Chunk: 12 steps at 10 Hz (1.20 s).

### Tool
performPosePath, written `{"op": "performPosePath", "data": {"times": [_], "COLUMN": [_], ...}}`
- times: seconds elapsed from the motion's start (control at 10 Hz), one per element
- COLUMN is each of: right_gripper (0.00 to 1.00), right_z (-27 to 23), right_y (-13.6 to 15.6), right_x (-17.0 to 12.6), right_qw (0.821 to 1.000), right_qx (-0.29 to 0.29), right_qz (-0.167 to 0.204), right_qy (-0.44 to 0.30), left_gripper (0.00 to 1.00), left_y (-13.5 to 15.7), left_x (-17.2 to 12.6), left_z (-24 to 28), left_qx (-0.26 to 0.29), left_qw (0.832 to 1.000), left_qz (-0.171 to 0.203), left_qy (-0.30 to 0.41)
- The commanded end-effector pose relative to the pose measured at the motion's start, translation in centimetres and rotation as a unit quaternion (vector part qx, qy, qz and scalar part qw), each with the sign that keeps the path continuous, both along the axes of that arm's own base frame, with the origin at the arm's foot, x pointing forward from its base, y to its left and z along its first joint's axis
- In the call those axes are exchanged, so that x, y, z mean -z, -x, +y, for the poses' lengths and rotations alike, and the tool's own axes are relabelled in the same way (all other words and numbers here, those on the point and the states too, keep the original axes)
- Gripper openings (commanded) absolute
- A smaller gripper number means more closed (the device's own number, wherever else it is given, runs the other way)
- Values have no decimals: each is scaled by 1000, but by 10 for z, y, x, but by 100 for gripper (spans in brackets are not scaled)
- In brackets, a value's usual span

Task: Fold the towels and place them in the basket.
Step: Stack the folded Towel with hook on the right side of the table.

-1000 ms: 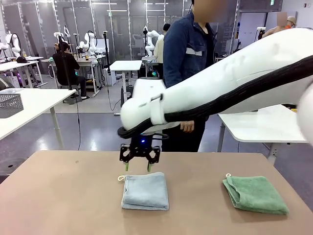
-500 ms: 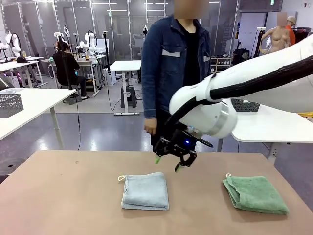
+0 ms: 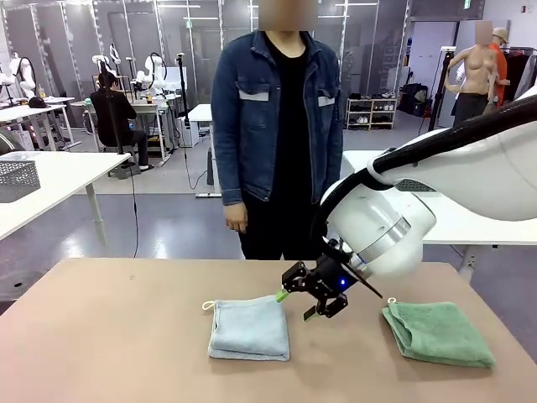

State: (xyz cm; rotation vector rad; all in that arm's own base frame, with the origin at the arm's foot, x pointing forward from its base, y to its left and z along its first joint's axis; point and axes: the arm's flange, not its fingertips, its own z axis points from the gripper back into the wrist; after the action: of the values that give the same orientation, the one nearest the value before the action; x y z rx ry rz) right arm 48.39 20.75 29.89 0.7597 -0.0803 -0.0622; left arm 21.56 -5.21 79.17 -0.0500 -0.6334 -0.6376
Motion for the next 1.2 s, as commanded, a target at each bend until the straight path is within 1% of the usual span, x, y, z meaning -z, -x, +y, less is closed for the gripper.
{"op": "performPosePath", "data": {"times": [0.0,0.2,0.3,0.5,0.6,0.9,1.0,1.1], "right_gripper": [88,88,82,82,79,79,51,19], "right_z": [3,7,10,18,21,33,36,38], "right_y": [7,9,8,6,6,2,2,2], "right_x": [26,34,37,41,42,45,46,46], "right_qw": [1000,999,999,999,999,999,999,999], "right_qx": [0,4,4,1,0,-2,-1,0], "right_qz": [-12,-12,-5,4,4,10,9,9], "right_qy": [-25,-32,-33,-37,-36,-32,-31,-31], "left_gripper": [100,100,100,100,100,100,100,100], "left_y": [0,0,0,0,0,0,0,0], "left_x": [0,0,0,0,0,0,0,0], "left_z": [0,0,0,0,0,0,0,0], "left_qx": [-2,-2,-2,-2,-2,-2,-2,-2], "left_qw": [1000,1000,1000,1000,1000,1000,1000,1000], "left_qz": [0,0,0,0,0,0,0,0], "left_qy": [-1,-1,-1,-1,-1,-1,-1,-1]}}
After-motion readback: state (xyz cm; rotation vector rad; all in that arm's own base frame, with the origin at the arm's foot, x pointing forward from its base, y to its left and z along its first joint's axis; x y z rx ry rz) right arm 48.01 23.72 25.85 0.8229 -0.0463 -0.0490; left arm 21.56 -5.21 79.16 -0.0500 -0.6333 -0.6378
